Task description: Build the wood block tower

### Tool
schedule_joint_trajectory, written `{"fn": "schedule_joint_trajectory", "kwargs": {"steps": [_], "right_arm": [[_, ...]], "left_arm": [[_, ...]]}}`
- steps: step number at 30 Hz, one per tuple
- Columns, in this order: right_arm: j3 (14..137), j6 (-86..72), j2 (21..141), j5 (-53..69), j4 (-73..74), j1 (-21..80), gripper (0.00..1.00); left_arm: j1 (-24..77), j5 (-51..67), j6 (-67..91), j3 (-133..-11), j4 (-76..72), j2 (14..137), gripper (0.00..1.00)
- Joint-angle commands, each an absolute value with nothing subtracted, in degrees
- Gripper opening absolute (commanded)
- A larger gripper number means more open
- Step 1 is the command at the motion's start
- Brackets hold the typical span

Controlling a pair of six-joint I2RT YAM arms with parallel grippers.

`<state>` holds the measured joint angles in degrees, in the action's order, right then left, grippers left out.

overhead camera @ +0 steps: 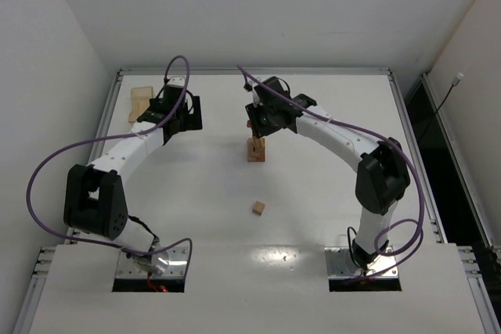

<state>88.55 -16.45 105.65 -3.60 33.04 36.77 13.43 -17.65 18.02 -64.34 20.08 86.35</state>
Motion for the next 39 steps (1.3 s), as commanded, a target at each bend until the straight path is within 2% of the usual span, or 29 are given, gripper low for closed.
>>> {"fn": "schedule_joint_trajectory", "kwargs": {"steps": [1, 13, 26, 39], "right_arm": [[88.86, -16.96, 105.46, -0.88, 31.38, 36.65, 0.0], [85.87, -18.9, 104.16, -2.63, 32.09, 34.54, 0.0], [72.69, -17.14, 94.75, -7.12, 30.67, 31.46, 0.0], [76.02, -17.67, 101.07, -0.97, 30.59, 30.85, 0.0]], "left_arm": [[13.1, -16.79, 17.58, -64.16, 18.37, 84.29, 1.0], [13.1, -16.79, 17.05, -64.16, 18.37, 84.29, 1.0], [13.1, -16.26, 17.05, -63.54, 18.37, 84.29, 1.0], [13.1, -16.26, 17.05, -64.07, 18.37, 84.29, 1.0]]}}
